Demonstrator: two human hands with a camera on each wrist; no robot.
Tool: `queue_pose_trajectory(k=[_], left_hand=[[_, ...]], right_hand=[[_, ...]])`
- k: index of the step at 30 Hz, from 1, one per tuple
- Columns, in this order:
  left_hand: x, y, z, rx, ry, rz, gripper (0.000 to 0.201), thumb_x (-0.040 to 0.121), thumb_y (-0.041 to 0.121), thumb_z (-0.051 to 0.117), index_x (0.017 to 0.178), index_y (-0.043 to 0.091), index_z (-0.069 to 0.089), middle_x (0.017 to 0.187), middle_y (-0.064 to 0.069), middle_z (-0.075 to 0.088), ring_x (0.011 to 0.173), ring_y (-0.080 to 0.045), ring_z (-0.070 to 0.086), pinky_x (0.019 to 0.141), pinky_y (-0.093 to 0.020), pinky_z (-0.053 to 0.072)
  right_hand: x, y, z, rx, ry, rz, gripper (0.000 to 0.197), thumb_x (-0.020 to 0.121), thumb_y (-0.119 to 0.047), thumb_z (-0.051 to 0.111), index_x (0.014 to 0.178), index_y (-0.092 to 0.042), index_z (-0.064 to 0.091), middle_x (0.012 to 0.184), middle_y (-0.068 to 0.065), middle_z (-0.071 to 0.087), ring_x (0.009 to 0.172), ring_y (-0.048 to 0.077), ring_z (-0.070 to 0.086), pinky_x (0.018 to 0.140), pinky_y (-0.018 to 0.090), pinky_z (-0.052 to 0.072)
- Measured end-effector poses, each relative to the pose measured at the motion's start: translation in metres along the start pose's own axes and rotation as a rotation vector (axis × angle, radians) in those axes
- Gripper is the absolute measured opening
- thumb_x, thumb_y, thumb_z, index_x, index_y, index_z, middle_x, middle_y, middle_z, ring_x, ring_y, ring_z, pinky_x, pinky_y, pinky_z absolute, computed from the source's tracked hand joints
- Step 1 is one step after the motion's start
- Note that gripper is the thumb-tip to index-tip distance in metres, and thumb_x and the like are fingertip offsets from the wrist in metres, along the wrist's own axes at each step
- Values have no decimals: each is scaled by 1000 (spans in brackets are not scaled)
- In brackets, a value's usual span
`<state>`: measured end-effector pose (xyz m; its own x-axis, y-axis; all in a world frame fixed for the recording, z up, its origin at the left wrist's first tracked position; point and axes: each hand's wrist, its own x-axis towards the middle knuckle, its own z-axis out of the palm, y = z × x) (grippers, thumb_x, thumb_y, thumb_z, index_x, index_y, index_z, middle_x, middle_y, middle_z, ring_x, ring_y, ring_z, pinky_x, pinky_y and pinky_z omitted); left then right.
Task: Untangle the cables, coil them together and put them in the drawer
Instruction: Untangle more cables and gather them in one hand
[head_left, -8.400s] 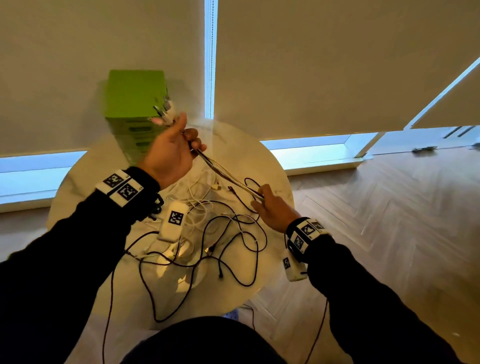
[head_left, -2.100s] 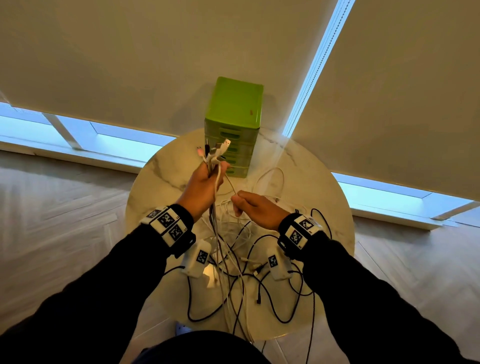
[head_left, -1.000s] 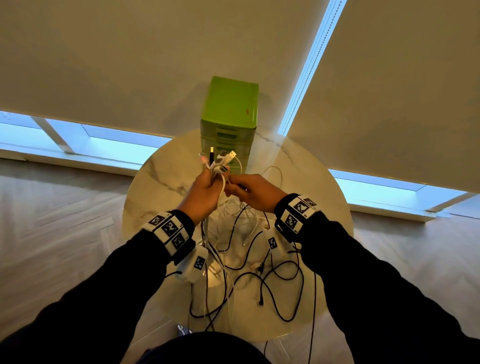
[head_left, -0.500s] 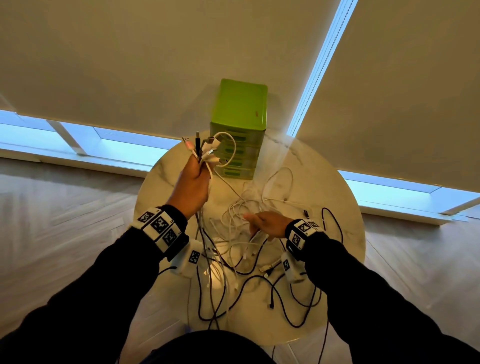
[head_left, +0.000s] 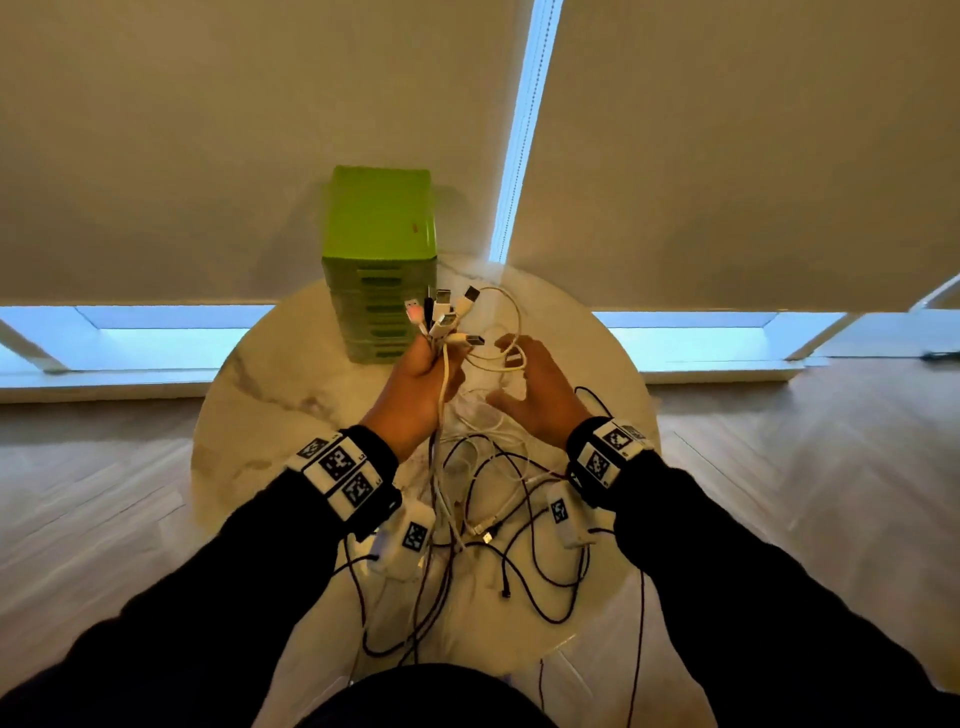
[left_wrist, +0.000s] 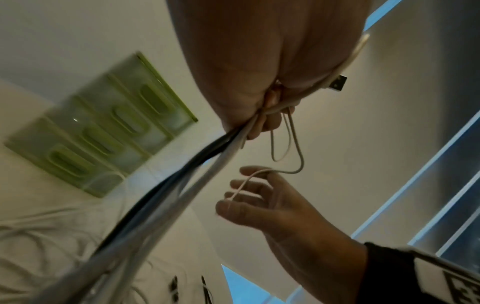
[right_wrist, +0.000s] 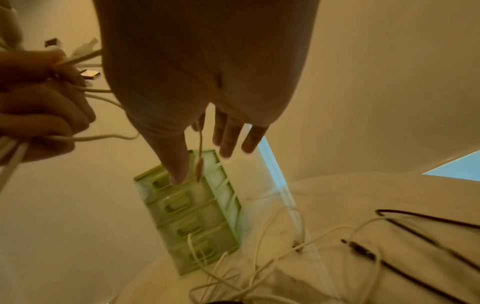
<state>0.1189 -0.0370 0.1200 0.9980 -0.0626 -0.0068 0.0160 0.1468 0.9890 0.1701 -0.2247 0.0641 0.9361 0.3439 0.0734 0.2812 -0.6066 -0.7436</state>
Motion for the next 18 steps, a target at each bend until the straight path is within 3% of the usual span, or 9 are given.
queue_pose_trajectory(k=[2, 5, 8, 9, 10, 11, 13, 16, 18], left_hand=[[2, -6, 23, 32, -64, 7, 10, 106, 21, 48, 107, 21, 58, 71, 7, 42, 59, -5, 38, 57, -22, 28], [7, -15, 61, 93, -117, 20, 20, 107, 18, 46, 124, 11, 56, 69, 3, 45, 60, -12, 41, 56, -25, 35], [8, -23, 95, 145, -149, 26, 31, 107, 21, 47, 137, 26, 53, 84, -22, 52, 71, -42, 37, 65, -49, 44], [8, -25, 104, 156, -168, 36, 30, 107, 21, 47, 133, 35, 54, 93, -25, 53, 72, -40, 36, 64, -48, 46], [8, -30, 115, 178, -203, 44, 31, 107, 21, 46, 129, 41, 55, 90, -21, 58, 67, -28, 39, 61, -38, 47], [8, -34, 122, 198, -239, 48, 34, 107, 20, 44, 130, 45, 54, 86, -3, 65, 69, -14, 45, 61, -26, 45], [4, -41, 140, 257, -326, 38, 40, 107, 19, 41, 133, 49, 50, 91, 22, 67, 75, -8, 50, 64, -19, 43], [-2, -48, 165, 288, -418, 34, 35, 107, 22, 42, 125, 49, 53, 89, 11, 63, 81, -13, 55, 73, -25, 44], [-7, -48, 177, 277, -456, 13, 28, 108, 20, 41, 116, 42, 56, 68, 17, 54, 62, -7, 49, 63, -25, 40]], right_hand=[[-19, 6, -16, 7, 167, 45, 84, 76, -25, 85, 144, -20, 34, 140, 2, 43, 121, 16, 51, 101, 33, 45], [-55, 16, -49, 153, 409, 139, 82, 79, -17, 82, 144, -23, 33, 127, 0, 57, 106, 10, 62, 91, 22, 52], [-97, 30, -79, 138, 309, 230, 53, 83, -26, 81, 125, -25, 50, 102, -3, 66, 88, 7, 66, 79, 23, 54], [-110, 35, -86, 52, 221, 206, 42, 82, -31, 82, 115, -23, 58, 105, -5, 65, 93, 4, 63, 83, 23, 51], [-127, 40, -93, -26, 157, 174, 35, 79, -35, 83, 106, -23, 64, 110, -8, 62, 100, 1, 59, 89, 21, 48], [-138, 40, -96, -57, 107, 148, 32, 77, -39, 84, 99, -23, 68, 114, -10, 61, 106, 0, 57, 93, 19, 45], [-157, 35, -103, -30, 57, 189, 34, 76, -46, 83, 99, -25, 68, 110, -12, 65, 105, 0, 59, 91, 13, 44], [-171, 30, -105, -14, 15, 309, 31, 94, -49, 60, 113, -24, 58, 84, -9, 67, 79, 3, 66, 76, 14, 51], [-180, 30, -108, -36, 75, 336, 24, 105, -40, 42, 108, -21, 57, 73, -5, 60, 66, 8, 58, 64, 14, 45]])
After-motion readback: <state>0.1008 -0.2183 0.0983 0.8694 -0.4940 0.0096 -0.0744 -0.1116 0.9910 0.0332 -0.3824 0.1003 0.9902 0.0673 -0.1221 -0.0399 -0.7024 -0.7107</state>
